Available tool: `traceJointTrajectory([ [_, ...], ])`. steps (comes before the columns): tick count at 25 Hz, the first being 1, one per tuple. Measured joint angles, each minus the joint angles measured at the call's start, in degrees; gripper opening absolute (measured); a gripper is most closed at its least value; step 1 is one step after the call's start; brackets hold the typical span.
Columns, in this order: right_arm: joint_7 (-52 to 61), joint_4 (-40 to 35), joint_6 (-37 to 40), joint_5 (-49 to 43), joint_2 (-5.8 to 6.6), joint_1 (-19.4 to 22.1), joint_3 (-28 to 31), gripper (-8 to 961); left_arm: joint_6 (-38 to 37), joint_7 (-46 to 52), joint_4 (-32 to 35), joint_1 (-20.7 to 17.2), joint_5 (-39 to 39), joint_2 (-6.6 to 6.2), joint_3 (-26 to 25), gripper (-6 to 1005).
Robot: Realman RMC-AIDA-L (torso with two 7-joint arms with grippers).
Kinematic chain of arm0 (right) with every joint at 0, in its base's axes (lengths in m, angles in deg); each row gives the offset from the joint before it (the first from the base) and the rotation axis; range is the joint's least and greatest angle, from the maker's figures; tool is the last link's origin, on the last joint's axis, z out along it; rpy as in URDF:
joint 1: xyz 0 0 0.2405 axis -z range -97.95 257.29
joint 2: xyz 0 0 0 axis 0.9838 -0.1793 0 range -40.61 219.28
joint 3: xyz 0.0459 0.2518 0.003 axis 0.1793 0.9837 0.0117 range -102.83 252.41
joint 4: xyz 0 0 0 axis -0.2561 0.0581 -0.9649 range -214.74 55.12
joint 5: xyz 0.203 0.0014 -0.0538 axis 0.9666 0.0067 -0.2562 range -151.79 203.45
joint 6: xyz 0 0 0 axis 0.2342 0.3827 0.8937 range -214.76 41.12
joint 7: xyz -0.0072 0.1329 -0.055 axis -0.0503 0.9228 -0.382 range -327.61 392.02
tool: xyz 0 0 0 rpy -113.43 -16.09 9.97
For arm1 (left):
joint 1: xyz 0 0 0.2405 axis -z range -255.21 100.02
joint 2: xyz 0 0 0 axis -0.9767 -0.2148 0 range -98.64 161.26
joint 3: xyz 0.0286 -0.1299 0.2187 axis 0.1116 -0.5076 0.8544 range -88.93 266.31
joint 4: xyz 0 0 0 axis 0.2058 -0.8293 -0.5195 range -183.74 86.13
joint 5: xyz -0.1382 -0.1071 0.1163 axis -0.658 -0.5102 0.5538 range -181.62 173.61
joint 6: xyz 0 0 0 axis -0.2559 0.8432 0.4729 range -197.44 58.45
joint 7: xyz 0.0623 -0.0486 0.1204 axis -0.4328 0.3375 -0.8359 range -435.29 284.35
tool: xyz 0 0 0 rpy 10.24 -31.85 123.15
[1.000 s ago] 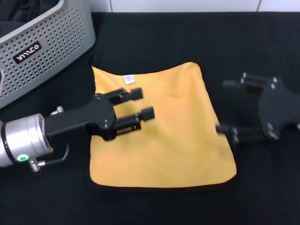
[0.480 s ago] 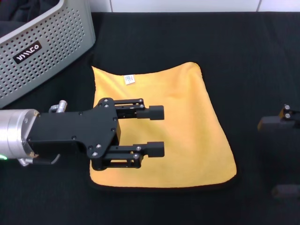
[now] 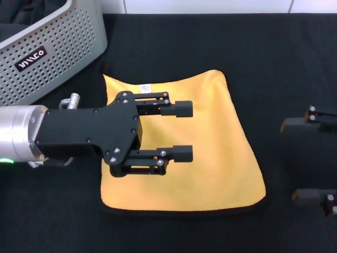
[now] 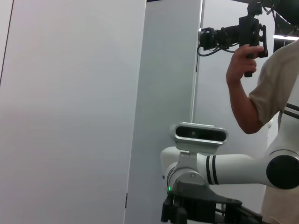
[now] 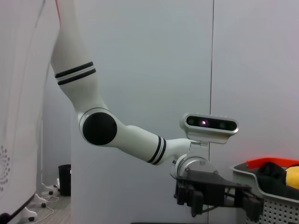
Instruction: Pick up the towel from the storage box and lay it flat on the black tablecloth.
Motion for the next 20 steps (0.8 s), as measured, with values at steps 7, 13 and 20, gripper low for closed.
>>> traceJointTrajectory([
  [7,-0.99,1.72,-0.74,-0.18,0.09,-1.67,0.59,875,0.08,-1.21,0.07,-0.20,-1.45,0.14,-0.06,663],
  [13,-1.37,1.74,-0.84,-0.19,0.08,-1.91,0.64,875,0.07,-1.27,0.08,-0.81,-2.34,0.19,-0.08,663],
  [20,-1.37,2.68,-0.79,0.09,0.00,-1.54,0.17,875,-0.11,-1.26,0.16,-1.41,-2.18,0.38,0.15,663],
])
